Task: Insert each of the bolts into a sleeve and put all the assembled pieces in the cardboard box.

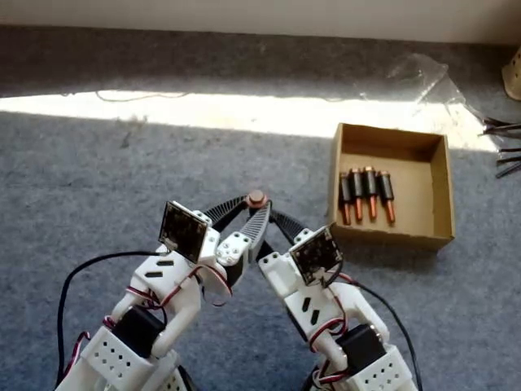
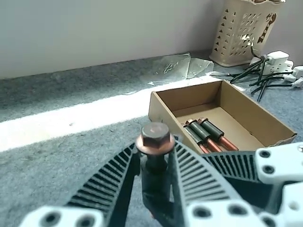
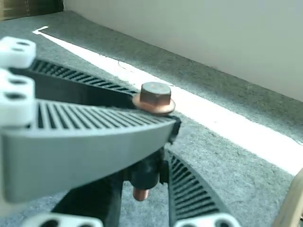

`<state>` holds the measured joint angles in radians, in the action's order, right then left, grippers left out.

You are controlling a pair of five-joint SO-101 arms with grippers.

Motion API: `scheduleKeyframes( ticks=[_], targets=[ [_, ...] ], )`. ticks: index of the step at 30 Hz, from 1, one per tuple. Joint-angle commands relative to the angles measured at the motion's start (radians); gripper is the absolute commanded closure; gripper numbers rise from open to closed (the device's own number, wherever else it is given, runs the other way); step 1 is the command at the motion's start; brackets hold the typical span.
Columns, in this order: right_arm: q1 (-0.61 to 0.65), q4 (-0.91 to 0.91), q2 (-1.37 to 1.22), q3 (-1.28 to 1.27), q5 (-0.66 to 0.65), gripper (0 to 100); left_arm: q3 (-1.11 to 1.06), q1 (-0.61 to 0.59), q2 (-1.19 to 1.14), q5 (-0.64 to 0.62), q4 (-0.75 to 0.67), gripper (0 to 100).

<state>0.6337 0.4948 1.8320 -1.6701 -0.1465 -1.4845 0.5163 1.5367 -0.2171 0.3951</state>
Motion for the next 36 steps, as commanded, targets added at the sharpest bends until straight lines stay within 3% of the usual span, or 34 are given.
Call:
scheduleKeyframes(
  ticks=[1, 21, 26, 36],
  targets=[
    [-0.01, 0.001, 0.005, -0.139, -0.008, 99.4, 0.054, -0.013, 0.019, -0.009, 0.0, 89],
    [-0.01, 0.002, 0.005, -0.139, -0.008, 99.4, 0.096, -0.013, 0.019, -0.008, 0.002, 89],
    [-0.01, 0.036, 0.005, -0.137, -0.009, 99.4, 0.108, -0.012, 0.019, 0.117, 0.06, 86],
    [-0.01, 0.039, 0.005, -0.137, -0.009, 99.4, 0.108, -0.012, 0.019, 0.12, 0.094, 85]
  ],
)
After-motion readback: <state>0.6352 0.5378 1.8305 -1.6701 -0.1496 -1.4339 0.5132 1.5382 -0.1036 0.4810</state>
